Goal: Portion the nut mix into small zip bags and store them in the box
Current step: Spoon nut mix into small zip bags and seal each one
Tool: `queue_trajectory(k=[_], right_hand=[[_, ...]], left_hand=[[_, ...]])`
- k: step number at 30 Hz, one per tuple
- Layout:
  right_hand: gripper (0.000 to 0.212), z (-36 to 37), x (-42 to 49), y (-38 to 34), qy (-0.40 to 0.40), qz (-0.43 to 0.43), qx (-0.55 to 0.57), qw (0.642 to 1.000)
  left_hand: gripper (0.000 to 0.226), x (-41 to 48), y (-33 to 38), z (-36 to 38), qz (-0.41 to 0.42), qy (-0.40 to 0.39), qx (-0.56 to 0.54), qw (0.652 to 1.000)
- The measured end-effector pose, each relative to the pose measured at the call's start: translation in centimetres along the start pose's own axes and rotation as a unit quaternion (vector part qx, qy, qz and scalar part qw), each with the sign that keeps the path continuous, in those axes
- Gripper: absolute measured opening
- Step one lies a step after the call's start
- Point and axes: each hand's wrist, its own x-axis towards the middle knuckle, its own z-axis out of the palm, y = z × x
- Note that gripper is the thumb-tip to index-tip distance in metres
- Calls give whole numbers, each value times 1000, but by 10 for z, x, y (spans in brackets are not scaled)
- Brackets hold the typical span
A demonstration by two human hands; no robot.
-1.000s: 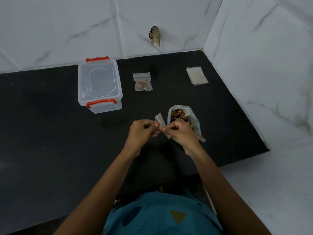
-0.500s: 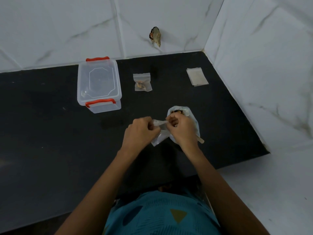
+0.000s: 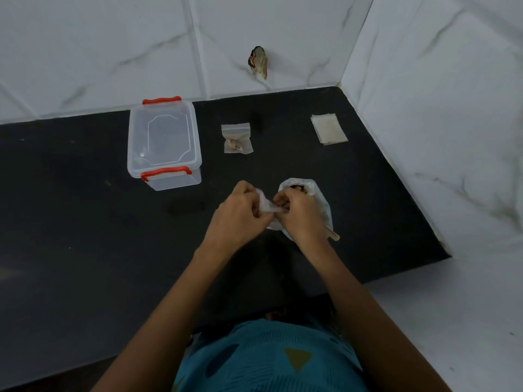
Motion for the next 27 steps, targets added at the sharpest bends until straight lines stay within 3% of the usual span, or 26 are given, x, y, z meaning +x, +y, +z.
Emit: queue_trajectory(k=[5,10,12,16,22,27], right_hand=[[15,-6,2,3,-5,14,-57,998],[12,-10,3,2,4,53,-4,999],[9,-11,2,-1,8,60,21,998],[7,-9,-2,-7,-25,76,53,995],[8,-14,-2,0,-35,55,75,995],[11,-17,-1,-4,-59,49,155,985]], left_hand=[[18,4,-4,-3,37,5,10,999],[97,9,-18,4,103,-120,-8,987],[105,6,-16,16,129,-104,21,986],[85,5,-14,38,151,3,-11,988],[49,7,-20,29,133,35,-133,982],[46,6,-26,31,100,76,-208,970]])
